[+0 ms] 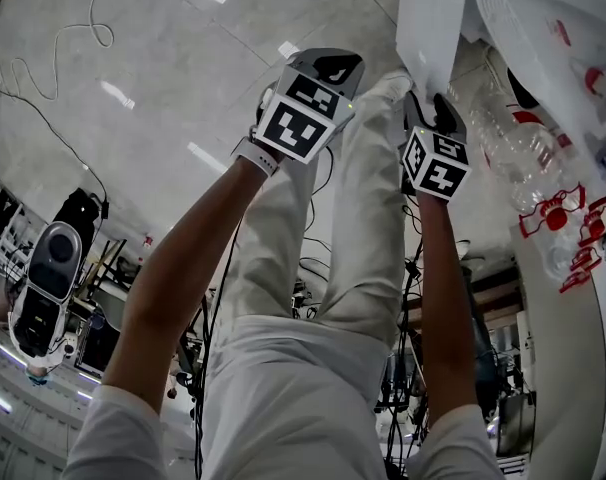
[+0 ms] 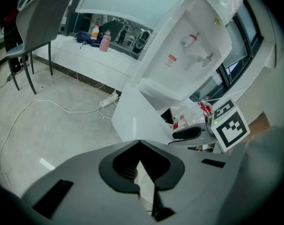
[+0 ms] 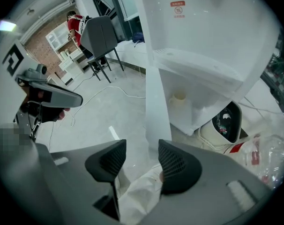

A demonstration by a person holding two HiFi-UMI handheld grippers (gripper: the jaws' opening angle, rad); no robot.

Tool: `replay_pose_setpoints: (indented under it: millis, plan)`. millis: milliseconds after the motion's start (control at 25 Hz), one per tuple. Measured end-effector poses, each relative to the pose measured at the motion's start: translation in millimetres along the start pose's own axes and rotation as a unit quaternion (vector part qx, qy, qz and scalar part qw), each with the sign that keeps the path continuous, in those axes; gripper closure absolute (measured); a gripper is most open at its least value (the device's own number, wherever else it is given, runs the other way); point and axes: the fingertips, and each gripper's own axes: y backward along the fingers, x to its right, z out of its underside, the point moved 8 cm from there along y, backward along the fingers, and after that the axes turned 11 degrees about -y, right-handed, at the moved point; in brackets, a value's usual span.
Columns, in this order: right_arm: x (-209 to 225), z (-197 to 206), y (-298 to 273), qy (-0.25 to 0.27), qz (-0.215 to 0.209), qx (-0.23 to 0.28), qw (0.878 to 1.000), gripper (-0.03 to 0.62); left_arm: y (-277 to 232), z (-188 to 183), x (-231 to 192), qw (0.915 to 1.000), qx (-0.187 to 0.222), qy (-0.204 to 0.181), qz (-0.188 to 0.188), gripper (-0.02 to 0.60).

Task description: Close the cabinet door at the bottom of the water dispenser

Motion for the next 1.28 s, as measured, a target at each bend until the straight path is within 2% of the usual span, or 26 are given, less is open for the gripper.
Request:
replay_pose_setpoints:
  millis: [600,880,1280]
  plan:
    - [42.1,-11.6,5.1,-0.006,0.050,0.027,0.998,0.370,-5.0,-9.8,9.8,0.9999,-0.002,-0.015,0.001,0.575]
    - [64.6,-21.8,6.9,-0.007,0.092,0.042,0.995,0.430,-12.1,-15.5,18.3,0.9997,-0.005,-0.023,0.012,0.575]
    - [86.8,-33.8,8.5,-0.005,0.096,0.056,0.994,0.431,-19.1,-24.7,26.3,0.9994,-0.003,-0.027,0.021,0.575]
